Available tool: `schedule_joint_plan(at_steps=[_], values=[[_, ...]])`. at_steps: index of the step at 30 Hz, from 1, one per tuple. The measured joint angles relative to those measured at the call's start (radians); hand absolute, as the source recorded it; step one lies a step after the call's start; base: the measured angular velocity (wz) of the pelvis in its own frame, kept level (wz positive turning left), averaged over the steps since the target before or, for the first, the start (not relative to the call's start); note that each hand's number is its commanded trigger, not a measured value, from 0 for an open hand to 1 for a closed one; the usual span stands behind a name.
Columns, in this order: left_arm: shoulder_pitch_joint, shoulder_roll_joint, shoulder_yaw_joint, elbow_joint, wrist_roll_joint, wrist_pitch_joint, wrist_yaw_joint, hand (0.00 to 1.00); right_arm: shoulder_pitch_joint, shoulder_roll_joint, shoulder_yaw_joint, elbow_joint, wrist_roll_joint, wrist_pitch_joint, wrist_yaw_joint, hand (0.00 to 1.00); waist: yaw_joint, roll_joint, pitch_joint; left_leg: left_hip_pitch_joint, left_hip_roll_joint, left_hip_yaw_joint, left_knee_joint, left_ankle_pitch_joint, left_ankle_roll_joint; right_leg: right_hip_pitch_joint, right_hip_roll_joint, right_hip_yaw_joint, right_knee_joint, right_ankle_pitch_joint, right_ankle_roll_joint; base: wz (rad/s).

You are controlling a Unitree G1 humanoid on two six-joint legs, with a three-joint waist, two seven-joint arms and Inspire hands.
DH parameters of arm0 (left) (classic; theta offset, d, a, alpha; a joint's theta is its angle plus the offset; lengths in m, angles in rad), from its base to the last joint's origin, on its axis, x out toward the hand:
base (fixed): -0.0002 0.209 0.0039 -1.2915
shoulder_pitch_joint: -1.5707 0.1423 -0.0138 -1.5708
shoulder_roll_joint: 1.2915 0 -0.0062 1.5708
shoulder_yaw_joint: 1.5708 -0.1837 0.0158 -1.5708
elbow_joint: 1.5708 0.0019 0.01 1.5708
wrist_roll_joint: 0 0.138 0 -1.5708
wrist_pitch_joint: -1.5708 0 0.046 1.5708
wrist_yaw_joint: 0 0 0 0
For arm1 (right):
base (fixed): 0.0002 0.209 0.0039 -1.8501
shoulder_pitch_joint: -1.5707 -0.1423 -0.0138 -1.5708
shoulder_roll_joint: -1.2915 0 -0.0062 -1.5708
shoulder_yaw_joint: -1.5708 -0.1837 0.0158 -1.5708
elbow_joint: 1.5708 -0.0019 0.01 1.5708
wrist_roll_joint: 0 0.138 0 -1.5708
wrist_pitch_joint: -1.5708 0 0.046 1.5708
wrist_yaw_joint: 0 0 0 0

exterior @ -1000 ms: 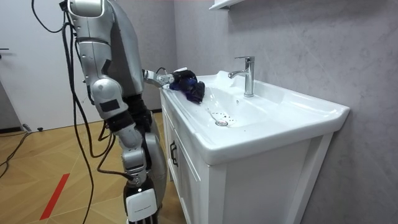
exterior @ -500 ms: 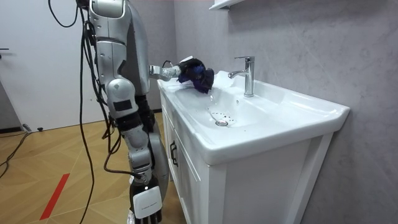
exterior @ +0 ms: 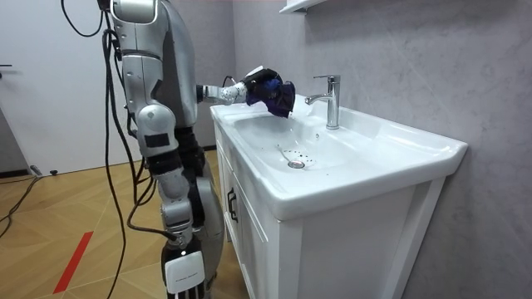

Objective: Wipe basin

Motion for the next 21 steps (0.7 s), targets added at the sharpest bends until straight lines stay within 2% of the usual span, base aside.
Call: schedule_joint_plan(at_steps=[5,12,16,17,21], values=[[0.000,0.000,-0.010,0.000,0.000,-0.001,-0.014,1.00,0.000,0.001,-0.001,0.001,-0.007,0.001,0.000,0.00,-0.008,0.001,-0.0004,0.004,0.000,0.001,-0.001,0.000,0.000,0.003,0.000,0.003,0.000,0.000,0.000,-0.01],[0.000,0.001,-0.067,0.000,0.012,0.016,-0.066,1.00,0.001,0.005,0.001,0.011,-0.010,0.011,0.014,0.00,-0.007,0.008,-0.0020,0.006,0.000,0.006,-0.008,0.000,0.000,0.000,0.002,0.014,0.000,0.000,0.000,-0.02],[0.019,0.001,-0.081,0.003,0.054,0.022,-0.098,1.00,-0.005,0.006,0.000,0.020,-0.022,0.013,0.030,0.00,-0.007,0.009,-0.0005,0.011,0.002,0.028,-0.010,0.000,0.000,0.002,0.003,0.028,0.004,0.000,0.000,-0.11],[0.021,0.001,-0.090,0.012,0.068,0.023,-0.108,1.00,-0.003,0.006,0.000,0.019,-0.022,0.013,0.030,0.00,-0.004,0.002,0.0054,0.019,0.002,0.034,-0.012,0.000,0.000,0.008,0.003,0.031,0.005,0.000,0.000,-0.11],[0.027,0.002,-0.106,0.052,0.104,0.025,-0.152,1.00,-0.004,0.007,-0.001,0.000,-0.037,0.013,0.030,0.00,-0.006,0.001,0.0057,0.022,0.002,0.046,-0.015,0.000,0.000,0.009,0.002,0.040,0.004,0.000,0.000,-0.08]])
